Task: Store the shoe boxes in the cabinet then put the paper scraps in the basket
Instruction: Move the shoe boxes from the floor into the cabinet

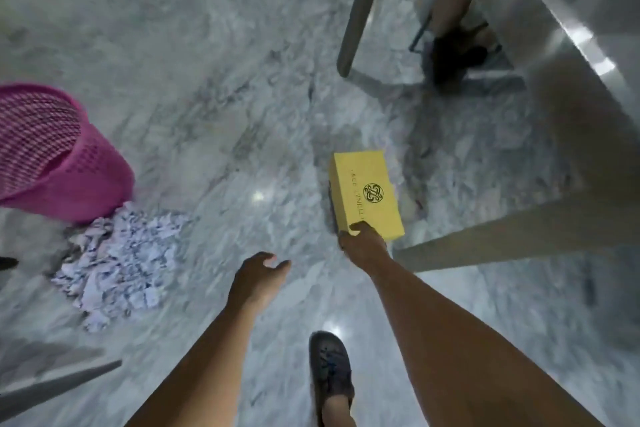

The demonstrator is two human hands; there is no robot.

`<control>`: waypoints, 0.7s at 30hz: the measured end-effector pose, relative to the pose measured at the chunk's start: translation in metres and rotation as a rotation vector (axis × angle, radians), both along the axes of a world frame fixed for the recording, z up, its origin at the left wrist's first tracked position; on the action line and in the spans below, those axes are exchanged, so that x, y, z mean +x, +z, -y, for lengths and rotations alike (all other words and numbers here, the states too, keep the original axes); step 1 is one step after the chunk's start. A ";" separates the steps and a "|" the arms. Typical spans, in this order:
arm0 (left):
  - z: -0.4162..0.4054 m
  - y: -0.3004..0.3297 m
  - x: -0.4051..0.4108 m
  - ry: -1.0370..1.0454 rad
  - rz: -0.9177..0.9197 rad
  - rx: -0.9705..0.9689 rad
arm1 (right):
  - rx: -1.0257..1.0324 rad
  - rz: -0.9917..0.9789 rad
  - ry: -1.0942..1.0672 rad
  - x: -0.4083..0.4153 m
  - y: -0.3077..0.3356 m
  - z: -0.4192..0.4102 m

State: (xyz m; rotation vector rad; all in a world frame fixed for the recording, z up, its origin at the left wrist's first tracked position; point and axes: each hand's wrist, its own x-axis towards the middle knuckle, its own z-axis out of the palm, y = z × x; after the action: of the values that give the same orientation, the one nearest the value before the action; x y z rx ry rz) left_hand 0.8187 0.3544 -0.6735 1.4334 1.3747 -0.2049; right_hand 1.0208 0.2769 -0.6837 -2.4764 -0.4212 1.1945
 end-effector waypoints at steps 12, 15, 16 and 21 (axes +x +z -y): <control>-0.005 -0.224 0.235 0.103 0.167 -0.222 | 0.061 0.030 -0.310 0.196 -0.222 0.020; 0.004 -0.262 0.240 0.137 0.267 -0.221 | 0.125 -0.087 -0.356 0.188 -0.245 0.029; 0.006 -0.269 0.238 0.168 0.280 -0.237 | 0.147 -0.134 -0.402 0.182 -0.246 0.032; 0.019 -0.253 0.207 0.323 0.283 -0.286 | 0.292 -0.169 -0.465 0.148 -0.234 0.045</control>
State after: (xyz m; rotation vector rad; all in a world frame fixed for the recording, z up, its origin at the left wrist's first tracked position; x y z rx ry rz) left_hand 1.0260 0.3354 -0.9266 0.9481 1.2631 0.0130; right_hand 1.1686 0.2319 -0.9177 -2.0509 0.0300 1.0480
